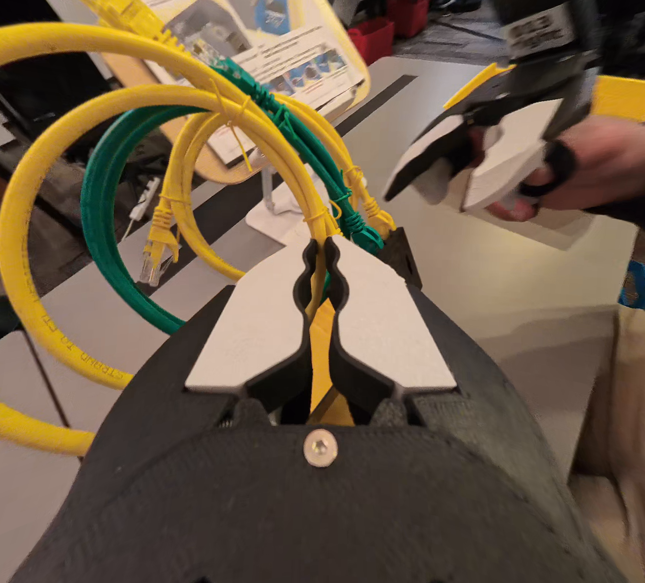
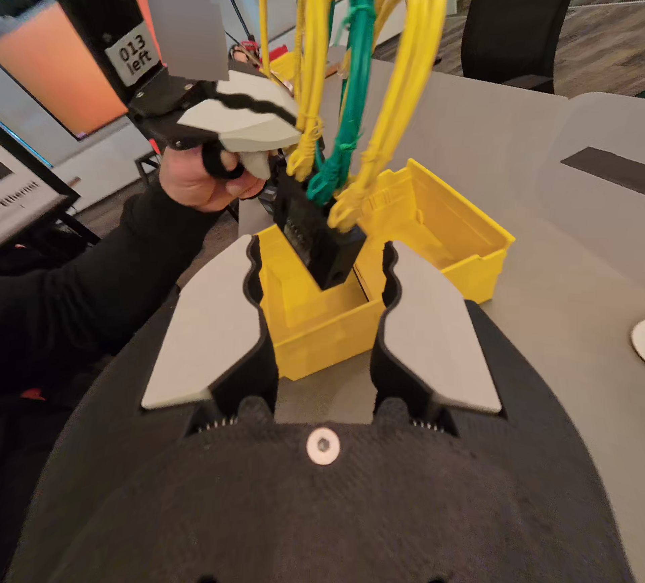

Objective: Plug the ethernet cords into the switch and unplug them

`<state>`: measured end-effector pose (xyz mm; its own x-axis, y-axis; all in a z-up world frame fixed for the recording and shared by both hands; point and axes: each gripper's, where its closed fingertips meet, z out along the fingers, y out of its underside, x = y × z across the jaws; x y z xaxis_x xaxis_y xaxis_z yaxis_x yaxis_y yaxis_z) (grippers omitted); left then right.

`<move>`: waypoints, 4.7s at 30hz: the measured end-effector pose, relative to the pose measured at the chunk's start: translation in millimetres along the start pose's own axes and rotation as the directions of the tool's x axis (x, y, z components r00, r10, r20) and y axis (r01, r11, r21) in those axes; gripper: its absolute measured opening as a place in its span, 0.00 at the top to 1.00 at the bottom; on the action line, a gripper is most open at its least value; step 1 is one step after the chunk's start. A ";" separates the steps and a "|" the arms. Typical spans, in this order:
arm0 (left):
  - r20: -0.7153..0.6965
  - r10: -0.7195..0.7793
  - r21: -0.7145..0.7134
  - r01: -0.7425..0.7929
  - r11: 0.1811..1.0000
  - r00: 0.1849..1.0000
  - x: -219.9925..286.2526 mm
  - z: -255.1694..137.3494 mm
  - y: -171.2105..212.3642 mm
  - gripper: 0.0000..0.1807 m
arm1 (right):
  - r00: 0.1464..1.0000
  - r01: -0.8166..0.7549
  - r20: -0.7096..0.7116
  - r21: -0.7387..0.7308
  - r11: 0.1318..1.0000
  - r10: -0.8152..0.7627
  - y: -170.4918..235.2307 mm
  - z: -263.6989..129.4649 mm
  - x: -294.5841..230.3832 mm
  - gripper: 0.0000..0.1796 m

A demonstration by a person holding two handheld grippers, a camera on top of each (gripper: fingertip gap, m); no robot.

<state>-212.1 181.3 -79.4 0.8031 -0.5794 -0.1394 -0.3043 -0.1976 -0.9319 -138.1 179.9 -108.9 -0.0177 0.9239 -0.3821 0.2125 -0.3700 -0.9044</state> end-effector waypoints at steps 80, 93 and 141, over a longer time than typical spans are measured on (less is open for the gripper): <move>0.121 0.771 0.228 -0.773 0.591 0.625 141.6 -6.6 -64.7 0.84 | 0.120 0.927 -0.084 -0.347 0.142 -0.989 -24.9 -81.7 -106.0 0.89; 0.002 0.778 0.271 -0.750 0.604 0.628 159.4 -9.4 -58.6 0.83 | -0.009 0.919 -0.020 -0.395 0.000 -1.000 -15.9 -82.0 -115.8 0.92; -0.245 0.583 0.299 -0.512 0.805 0.775 156.0 -6.9 -46.7 0.84 | 0.139 0.858 0.097 -0.509 0.071 -0.985 0.9 -90.6 -109.0 0.94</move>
<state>-76.2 94.7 -55.3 0.3189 -0.7579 -0.5691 -0.5027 0.3738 -0.7795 -47.4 87.6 -50.8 -0.3065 0.4839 0.8197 0.4977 0.8155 -0.2953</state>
